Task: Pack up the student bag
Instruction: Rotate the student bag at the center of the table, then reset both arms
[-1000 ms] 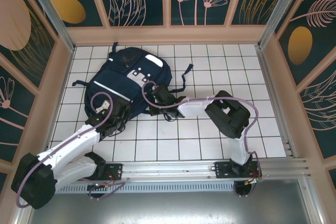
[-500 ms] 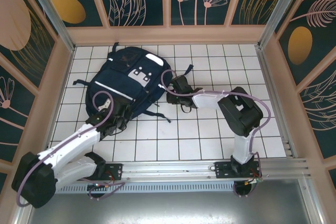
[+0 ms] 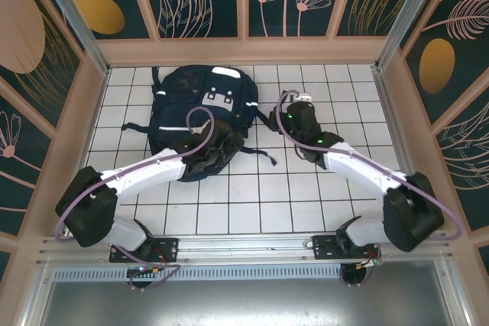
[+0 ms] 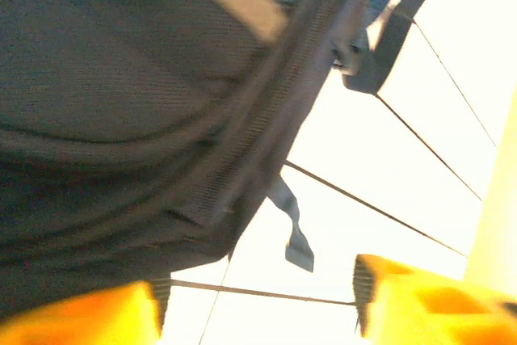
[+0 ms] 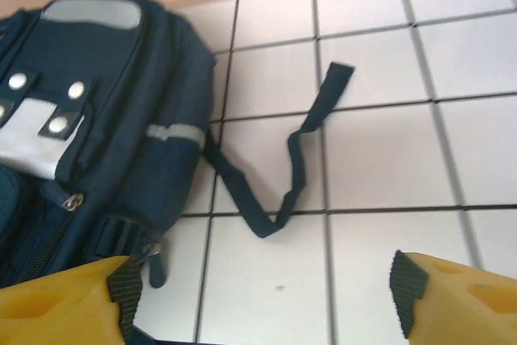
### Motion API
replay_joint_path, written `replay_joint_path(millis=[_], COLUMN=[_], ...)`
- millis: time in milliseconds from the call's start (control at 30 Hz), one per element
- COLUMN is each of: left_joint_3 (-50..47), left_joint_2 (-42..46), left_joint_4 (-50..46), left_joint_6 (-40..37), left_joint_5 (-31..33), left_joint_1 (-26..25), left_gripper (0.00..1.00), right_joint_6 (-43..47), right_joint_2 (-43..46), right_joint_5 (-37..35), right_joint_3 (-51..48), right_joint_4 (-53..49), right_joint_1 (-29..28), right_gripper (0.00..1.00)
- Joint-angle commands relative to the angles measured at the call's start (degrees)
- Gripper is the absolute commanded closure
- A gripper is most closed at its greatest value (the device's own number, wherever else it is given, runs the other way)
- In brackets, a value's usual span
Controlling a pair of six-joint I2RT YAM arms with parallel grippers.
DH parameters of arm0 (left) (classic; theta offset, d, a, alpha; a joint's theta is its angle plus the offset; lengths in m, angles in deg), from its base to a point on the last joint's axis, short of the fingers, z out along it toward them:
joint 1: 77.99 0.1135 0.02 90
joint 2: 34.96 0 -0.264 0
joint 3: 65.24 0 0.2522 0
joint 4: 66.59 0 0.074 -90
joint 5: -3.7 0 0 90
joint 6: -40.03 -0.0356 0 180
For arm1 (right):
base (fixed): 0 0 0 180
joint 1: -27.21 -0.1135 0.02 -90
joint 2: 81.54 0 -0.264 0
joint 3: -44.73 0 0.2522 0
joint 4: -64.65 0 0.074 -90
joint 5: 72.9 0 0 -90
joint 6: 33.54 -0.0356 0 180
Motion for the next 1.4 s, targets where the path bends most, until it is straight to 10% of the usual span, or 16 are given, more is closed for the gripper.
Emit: replay_joint_path(millis=[0, 267, 500, 800, 1367], left_joint_3=[6.06, 8.92, -8.37, -27.25, -31.6], left_joint_2=[1.27, 7.42, 19.02, 16.74, -1.31], left_joint_4=[-4.72, -19.08, -2.49, 27.05, 66.42], left_joint_6=[-7.09, -20.23, -39.75, -51.04, -65.52], left_joint_5=[5.79, 20.66, 38.25, 38.67, 23.82], left_joint_1=[0.22, 9.95, 22.5, 38.18, 43.1], left_gripper=[0.09, 0.01, 0.01, 0.01, 0.01], right_joint_6=[1.16, 10.38, 14.68, 15.08, 18.37], right_joint_2=[6.19, 21.33, 23.26, 7.52, -9.7], right_joint_5=[-3.07, -6.51, -8.21, -11.75, 5.92], right_joint_3=[-3.28, -19.9, -27.21, -30.5, -34.97], right_joint_4=[1.26, 18.47, 21.32, 38.39, 69.63], right_joint_1=[3.3, 8.48, 16.69, 20.46, 31.8], right_gripper=[0.1, 0.01, 0.01, 0.01, 0.01])
